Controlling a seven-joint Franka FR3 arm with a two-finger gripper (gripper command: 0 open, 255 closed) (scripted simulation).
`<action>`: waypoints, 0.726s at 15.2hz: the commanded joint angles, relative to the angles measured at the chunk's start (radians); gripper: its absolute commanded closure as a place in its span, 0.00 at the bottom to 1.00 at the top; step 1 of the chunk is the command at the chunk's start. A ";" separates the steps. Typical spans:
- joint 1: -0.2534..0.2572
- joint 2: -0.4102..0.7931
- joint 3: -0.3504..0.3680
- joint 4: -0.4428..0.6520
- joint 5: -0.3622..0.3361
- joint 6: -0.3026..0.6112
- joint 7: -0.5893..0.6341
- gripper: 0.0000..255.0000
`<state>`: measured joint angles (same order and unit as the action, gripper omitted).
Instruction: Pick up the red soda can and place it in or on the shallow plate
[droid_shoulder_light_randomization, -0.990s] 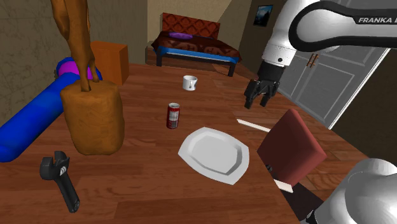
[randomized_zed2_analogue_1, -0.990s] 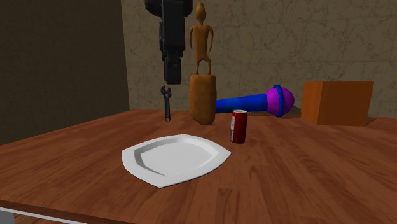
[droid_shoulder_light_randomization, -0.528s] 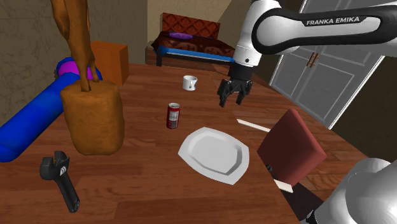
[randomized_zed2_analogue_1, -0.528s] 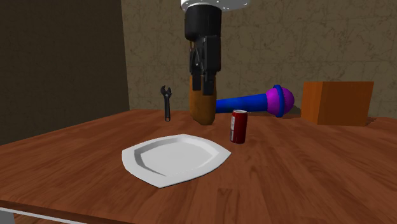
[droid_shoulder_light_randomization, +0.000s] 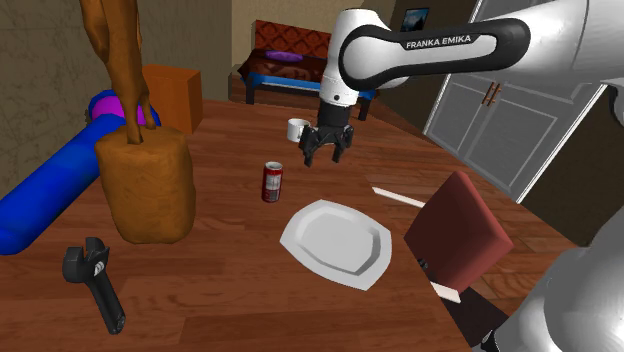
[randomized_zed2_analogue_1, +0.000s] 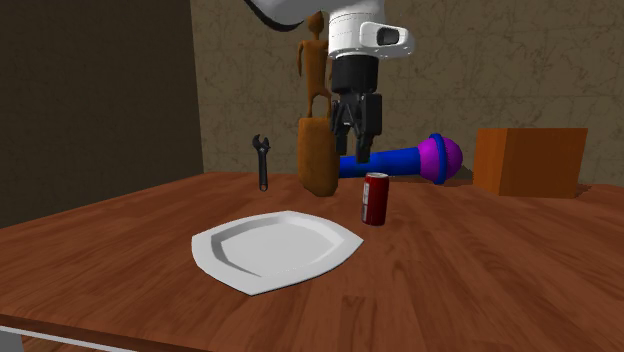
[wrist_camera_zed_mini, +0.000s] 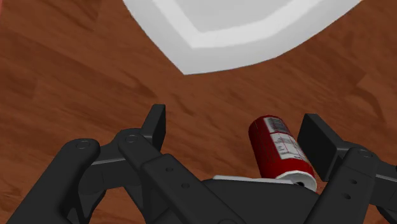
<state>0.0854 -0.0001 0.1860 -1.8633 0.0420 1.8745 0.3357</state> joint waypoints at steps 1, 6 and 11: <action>0.013 0.091 0.013 0.092 -0.022 -0.005 0.029 0.00; 0.055 0.305 0.026 0.335 -0.077 -0.041 0.082 0.00; 0.099 0.486 0.025 0.556 -0.118 -0.089 0.111 0.00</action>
<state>0.1800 0.4655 0.2121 -1.3302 -0.0716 1.7893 0.4443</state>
